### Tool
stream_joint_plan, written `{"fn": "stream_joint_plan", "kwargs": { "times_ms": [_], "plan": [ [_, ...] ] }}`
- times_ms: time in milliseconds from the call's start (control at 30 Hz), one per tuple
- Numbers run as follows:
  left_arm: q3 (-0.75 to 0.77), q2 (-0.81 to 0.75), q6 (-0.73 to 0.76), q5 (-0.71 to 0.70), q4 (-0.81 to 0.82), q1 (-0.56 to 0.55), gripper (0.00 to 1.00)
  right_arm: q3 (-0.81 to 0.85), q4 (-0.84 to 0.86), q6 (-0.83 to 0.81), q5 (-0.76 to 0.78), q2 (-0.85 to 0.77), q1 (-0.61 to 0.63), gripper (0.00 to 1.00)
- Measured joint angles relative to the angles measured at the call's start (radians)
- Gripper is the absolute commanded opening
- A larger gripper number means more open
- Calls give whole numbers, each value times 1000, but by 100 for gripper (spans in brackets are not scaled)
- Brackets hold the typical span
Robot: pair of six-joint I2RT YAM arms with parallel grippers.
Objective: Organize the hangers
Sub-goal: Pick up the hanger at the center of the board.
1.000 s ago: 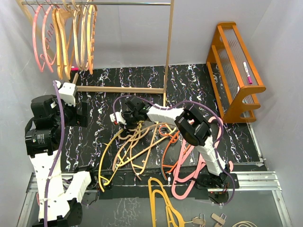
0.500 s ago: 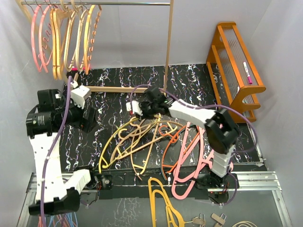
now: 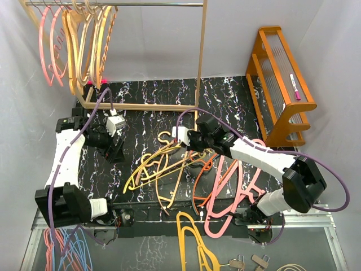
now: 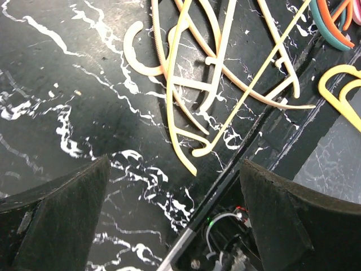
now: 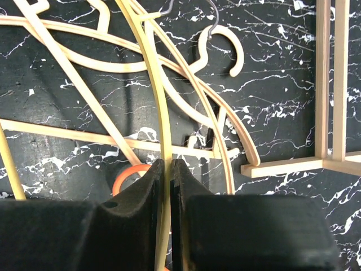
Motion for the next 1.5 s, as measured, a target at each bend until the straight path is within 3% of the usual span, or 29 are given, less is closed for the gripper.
{"fn": "stream_joint_plan", "kwargs": {
  "times_ms": [100,367,800,1067,1300,1500],
  "plan": [
    [-52,60,34,32,58,-25,97,-15,0,23,9,-4,0,8],
    [-153,160,-13,-2,240,-253,97,-19,-5,82,7,3,0,8],
    [-178,87,-81,-40,341,-255,97,4,-49,111,-33,206,0,9],
    [-204,72,-85,-61,352,-255,97,75,-64,114,-65,280,0,16],
    [-220,72,-85,-80,355,-254,97,126,-72,118,-92,334,1,30],
    [-222,73,-82,-101,355,-254,97,135,-79,119,-107,367,5,30]
  ]
}}
